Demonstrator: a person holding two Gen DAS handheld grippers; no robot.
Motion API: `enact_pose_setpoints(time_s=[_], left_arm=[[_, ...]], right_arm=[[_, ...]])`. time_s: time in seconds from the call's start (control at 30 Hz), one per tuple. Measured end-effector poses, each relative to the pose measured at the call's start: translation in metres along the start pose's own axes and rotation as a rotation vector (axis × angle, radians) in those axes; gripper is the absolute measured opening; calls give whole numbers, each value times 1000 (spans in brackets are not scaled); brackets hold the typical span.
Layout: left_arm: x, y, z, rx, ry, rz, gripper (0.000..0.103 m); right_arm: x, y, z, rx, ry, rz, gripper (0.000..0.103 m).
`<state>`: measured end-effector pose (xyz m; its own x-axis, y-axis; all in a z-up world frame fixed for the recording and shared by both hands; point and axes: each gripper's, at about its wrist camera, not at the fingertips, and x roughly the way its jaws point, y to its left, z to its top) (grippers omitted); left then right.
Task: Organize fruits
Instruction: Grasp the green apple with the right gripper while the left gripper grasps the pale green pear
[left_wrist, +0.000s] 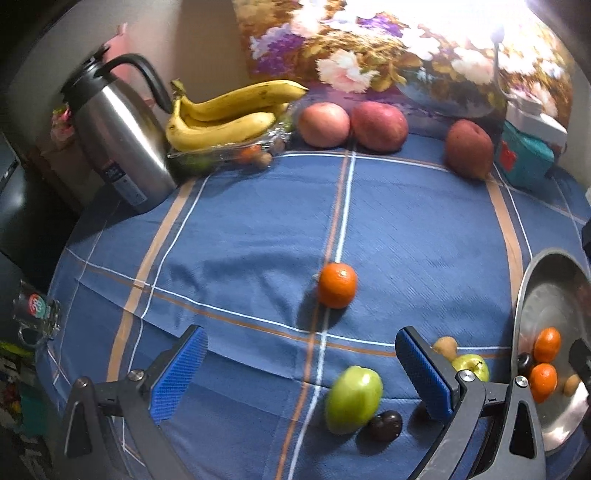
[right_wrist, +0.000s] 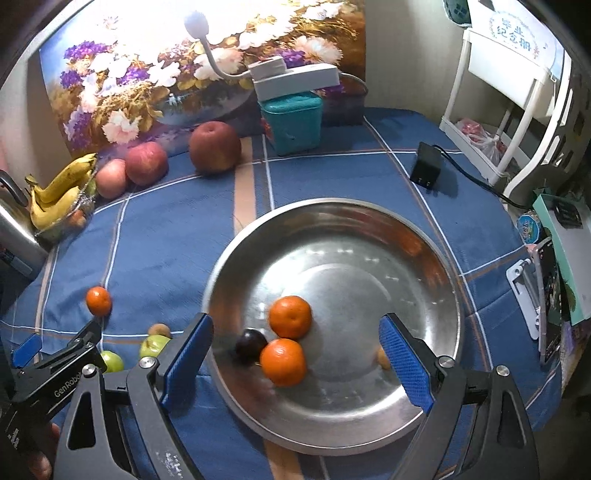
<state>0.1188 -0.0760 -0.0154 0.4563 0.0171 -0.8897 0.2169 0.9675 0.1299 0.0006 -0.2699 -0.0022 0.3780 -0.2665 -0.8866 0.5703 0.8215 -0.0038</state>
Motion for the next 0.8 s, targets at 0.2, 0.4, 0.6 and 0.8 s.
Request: enact_pose_setpoints(time_s=[0.2, 0.4, 0.6, 0.8], left_arm=[[-2, 28, 4, -52, 12, -39, 103], [-8, 55, 6, -98, -8, -45, 103], [-10, 68, 6, -118, -16, -66, 103], [-9, 74, 6, -163, -13, -115, 103]], right_arm=[[3, 17, -1, -27, 9, 24, 91], [-1, 40, -4, -60, 5, 82, 91], [-1, 60, -8, -94, 20, 120, 91], [1, 75, -13, -129, 31, 183, 91]])
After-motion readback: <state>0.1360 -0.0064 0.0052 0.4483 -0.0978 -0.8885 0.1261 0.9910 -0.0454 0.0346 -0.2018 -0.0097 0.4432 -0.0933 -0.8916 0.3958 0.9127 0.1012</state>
